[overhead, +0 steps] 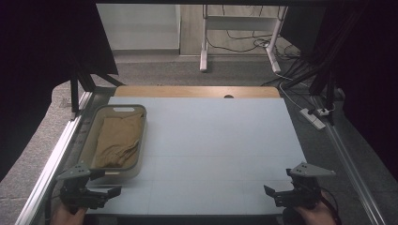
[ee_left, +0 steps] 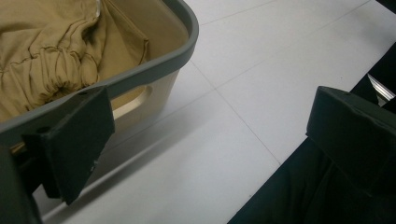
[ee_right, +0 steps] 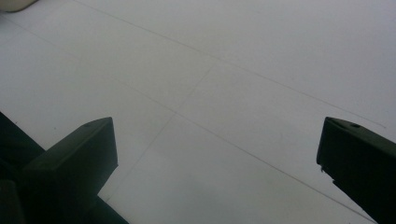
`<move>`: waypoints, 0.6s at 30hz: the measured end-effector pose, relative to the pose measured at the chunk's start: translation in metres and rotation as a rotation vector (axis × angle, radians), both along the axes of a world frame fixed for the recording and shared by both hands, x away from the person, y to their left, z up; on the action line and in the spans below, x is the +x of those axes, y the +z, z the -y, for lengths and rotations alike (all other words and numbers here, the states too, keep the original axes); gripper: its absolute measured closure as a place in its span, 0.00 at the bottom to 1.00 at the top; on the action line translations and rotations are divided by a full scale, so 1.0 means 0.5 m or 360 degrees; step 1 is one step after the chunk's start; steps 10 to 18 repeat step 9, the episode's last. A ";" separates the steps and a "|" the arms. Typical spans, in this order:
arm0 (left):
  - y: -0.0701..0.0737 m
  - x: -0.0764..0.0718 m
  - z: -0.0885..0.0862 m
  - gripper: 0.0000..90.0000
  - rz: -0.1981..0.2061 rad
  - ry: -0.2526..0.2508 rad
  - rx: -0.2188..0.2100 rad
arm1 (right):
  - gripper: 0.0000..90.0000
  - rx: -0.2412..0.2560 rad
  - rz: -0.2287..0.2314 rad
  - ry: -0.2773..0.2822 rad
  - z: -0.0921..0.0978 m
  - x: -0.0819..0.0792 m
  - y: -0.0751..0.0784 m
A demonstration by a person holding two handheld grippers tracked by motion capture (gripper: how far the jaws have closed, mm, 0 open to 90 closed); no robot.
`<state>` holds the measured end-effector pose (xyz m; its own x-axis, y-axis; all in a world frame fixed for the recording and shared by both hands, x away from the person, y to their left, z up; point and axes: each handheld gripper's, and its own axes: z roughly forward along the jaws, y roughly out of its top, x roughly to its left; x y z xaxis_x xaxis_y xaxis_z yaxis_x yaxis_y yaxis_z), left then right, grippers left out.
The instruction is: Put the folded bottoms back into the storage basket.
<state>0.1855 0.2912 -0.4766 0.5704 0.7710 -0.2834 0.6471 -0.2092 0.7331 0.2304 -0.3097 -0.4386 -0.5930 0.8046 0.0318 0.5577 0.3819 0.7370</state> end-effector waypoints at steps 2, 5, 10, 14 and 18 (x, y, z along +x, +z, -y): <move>0.000 0.000 0.000 0.02 -0.0001 -0.0002 0.0002 | 0.00 0.0003 0.0001 -0.0004 0.000 -0.003 0.000; 0.000 0.001 0.001 0.02 -0.0007 -0.0005 0.0006 | 0.00 -0.0004 -0.0010 -0.0026 0.000 -0.003 -0.001; 0.000 0.003 0.000 0.02 -0.0012 -0.0012 -0.0016 | 0.00 -0.0008 -0.0003 -0.0055 0.002 -0.003 -0.001; 0.000 0.003 0.000 0.02 -0.0012 -0.0012 -0.0016 | 0.00 -0.0008 -0.0003 -0.0055 0.002 -0.003 -0.001; 0.000 0.003 0.000 0.02 -0.0012 -0.0012 -0.0016 | 0.00 -0.0008 -0.0003 -0.0055 0.002 -0.003 -0.001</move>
